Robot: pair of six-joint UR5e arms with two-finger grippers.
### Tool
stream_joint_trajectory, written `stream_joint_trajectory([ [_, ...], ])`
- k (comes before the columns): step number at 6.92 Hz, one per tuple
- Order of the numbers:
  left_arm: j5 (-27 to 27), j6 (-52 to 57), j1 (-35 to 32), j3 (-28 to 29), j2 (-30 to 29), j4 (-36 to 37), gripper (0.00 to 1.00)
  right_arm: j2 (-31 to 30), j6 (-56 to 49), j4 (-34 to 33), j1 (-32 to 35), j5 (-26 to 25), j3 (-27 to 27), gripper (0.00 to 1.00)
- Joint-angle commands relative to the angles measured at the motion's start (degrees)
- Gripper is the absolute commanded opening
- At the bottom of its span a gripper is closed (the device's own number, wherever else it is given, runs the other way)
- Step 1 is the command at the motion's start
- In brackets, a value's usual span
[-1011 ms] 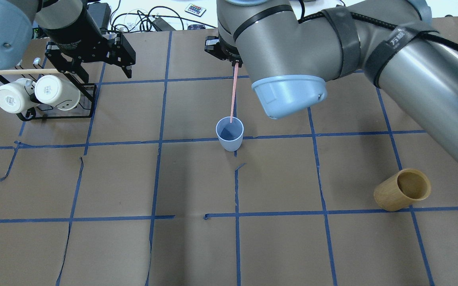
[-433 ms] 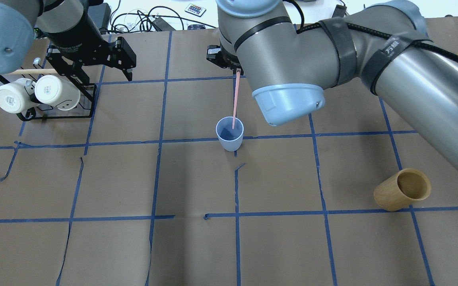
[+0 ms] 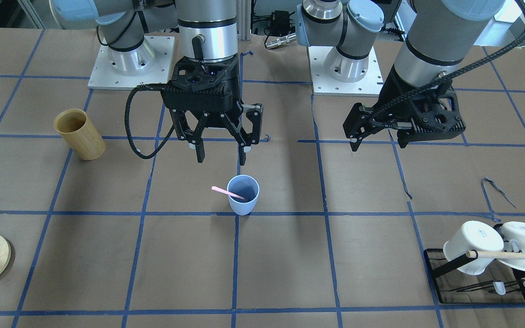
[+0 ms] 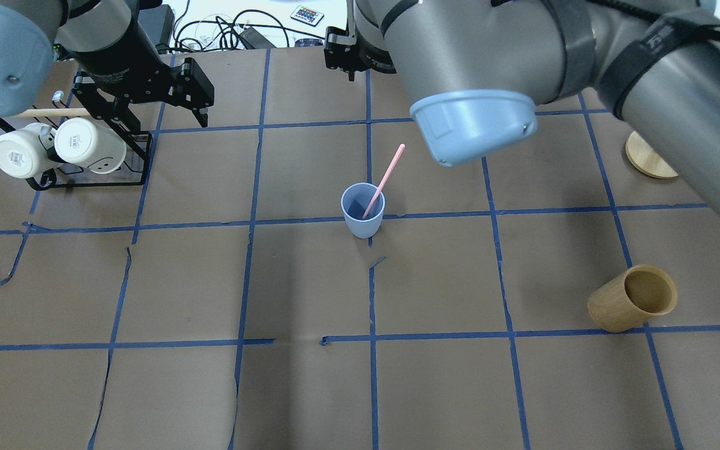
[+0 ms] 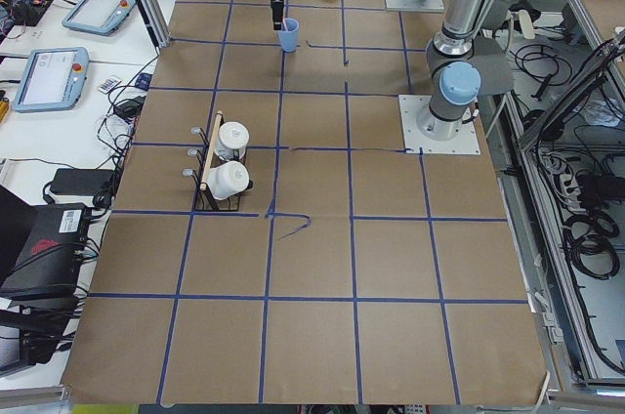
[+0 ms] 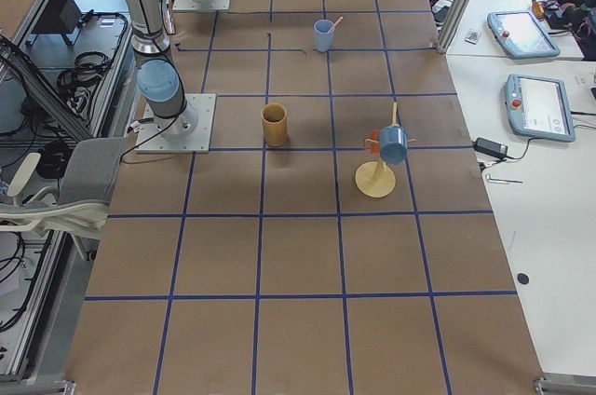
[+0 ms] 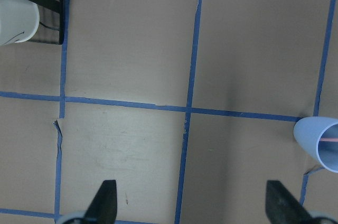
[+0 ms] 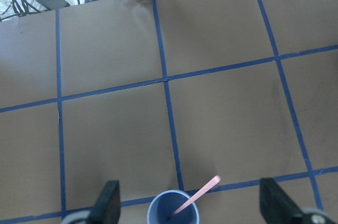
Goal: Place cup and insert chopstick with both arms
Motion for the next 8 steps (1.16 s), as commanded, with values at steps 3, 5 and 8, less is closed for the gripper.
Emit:
stream_joint_trajectory([
  [3, -0.1, 0.0, 0.0, 0.0, -0.1, 0.1, 1.00, -1.9, -14.0, 20.2, -14.1, 7.6, -4.1, 1.00],
  [5, 0.0, 0.0, -0.1, 0.3, -0.2, 0.2, 1.00, -3.5, -29.4, 27.9, -18.1, 6.9, -3.9, 1.00],
  [8, 0.0, 0.0, -0.2, 0.1, -0.1, 0.2, 1.00, -3.6, -36.7, 33.8, -18.6, 6.4, -3.3, 1.00],
])
